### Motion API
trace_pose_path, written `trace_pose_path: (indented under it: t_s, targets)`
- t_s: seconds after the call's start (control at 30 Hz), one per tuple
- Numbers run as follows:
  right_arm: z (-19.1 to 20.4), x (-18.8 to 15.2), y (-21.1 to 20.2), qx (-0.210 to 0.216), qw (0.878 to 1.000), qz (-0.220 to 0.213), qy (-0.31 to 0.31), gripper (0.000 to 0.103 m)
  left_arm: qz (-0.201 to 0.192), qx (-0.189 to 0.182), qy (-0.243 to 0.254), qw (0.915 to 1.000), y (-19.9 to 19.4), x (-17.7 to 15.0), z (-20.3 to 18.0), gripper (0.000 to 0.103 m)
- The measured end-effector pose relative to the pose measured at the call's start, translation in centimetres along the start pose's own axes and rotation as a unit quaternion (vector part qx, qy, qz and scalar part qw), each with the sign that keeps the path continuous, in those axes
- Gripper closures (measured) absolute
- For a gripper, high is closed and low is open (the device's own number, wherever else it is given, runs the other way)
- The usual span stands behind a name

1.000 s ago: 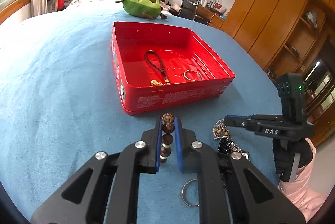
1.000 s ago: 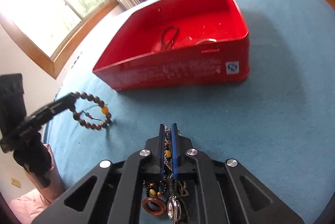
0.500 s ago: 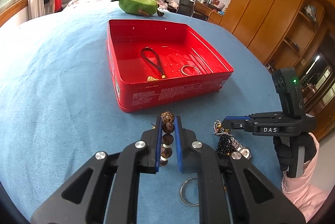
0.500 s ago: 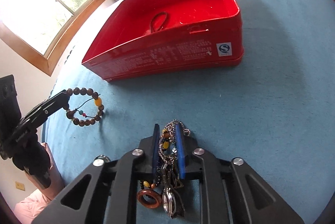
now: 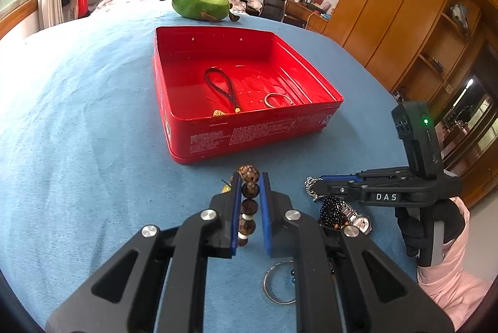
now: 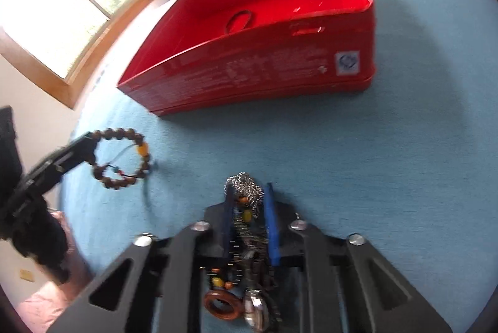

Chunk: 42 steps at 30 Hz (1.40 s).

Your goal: Organize jewelry

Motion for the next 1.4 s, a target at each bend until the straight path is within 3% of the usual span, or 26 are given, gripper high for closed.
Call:
trace_pose_path:
  t_s: [0.17, 0.53, 0.6, 0.7, 0.73, 0.8, 1.2, 1.4]
  targets:
    - [-0.1, 0.6, -3.3, 0.055, 0.997, -0.061, 0.009, 0.092, 0.000, -0.001, 0.000, 1.0000, 0.0, -0.1, -0.1, 0.093]
    - [-0.8, 1.1, -7.1, 0.082, 0.987, -0.135, 0.019, 0.092, 0.005, -0.003, 0.006, 1.0000, 0.5, -0.3, -0.5, 0.093]
    - [-1.1, 1.2, -6.8, 0.069, 0.989, -0.130, 0.027, 0.092, 0.005, -0.003, 0.006, 1.0000, 0.5, -0.3, -0.5, 0.093]
    - [-2.3, 1.4, -5.8, 0.025, 0.992, -0.118, 0.047, 0.082, 0.007, -0.003, 0.005, 1.0000, 0.7, -0.3, -0.5, 0.093]
    - [-2.7, 1.4, -5.7, 0.008, 0.992, -0.115, 0.053, 0.073, 0.008, -0.003, 0.005, 1.0000, 0.7, -0.3, -0.5, 0.093]
    - [-3.1, 1.2, -6.0, -0.015, 0.992, -0.116, 0.056, 0.072, 0.008, -0.004, 0.006, 0.9999, 0.7, -0.3, -0.5, 0.093]
    - [-0.8, -0.6, -3.0, -0.020, 1.000, -0.009, -0.002, 0.070, 0.011, -0.007, 0.006, 0.9999, 1.1, -0.2, -0.5, 0.093]
    - [-0.2, -0.7, -3.8, -0.017, 1.000, -0.020, -0.016, 0.070, 0.011, -0.010, 0.008, 0.9999, 1.1, -0.3, -0.6, 0.093]
Point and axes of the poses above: each gripper's, at about its wrist camera, not at the fingertips, and y roughly the way its jaws point, z to its left, x to its top, the point moved 2 cm from there along y, roughly the way its jaws point, and after that the axes turned 3 degrees about -y, right-handed, at the moved point
